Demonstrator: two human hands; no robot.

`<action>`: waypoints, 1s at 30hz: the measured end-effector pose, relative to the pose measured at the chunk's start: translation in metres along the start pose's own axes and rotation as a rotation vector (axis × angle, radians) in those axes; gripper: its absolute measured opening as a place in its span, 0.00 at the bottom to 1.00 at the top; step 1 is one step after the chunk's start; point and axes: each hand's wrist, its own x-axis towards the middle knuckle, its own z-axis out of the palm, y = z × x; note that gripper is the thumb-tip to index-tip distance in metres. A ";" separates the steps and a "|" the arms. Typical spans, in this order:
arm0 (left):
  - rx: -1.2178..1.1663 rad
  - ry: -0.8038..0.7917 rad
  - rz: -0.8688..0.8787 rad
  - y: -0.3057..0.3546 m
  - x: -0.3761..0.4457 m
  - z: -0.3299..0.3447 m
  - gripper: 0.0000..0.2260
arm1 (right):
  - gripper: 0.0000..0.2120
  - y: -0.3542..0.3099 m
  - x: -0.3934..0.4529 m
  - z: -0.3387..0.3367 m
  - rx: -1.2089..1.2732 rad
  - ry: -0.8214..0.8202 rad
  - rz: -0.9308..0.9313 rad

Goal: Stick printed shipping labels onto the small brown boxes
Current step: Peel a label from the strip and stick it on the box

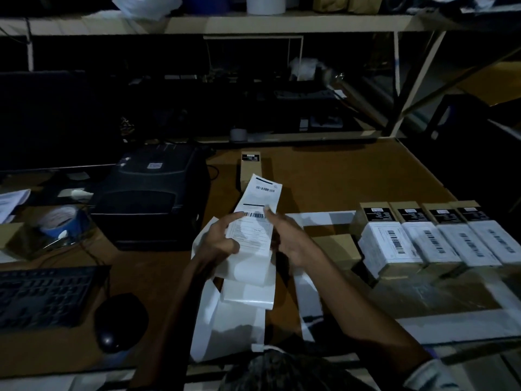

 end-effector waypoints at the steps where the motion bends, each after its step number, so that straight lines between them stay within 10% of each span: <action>1: 0.014 -0.004 -0.011 0.000 -0.002 0.000 0.34 | 0.23 -0.007 0.007 0.000 0.019 0.030 -0.002; 10: -0.128 -0.064 0.202 0.015 -0.017 -0.001 0.41 | 0.26 -0.065 0.028 0.013 -0.029 -0.049 -0.397; 17: -0.072 0.203 0.106 0.005 -0.017 0.007 0.35 | 0.27 -0.023 0.019 0.017 -0.109 0.098 0.023; 30: 0.060 0.423 0.260 -0.041 0.007 0.006 0.22 | 0.10 0.051 0.003 0.013 -0.022 0.058 0.032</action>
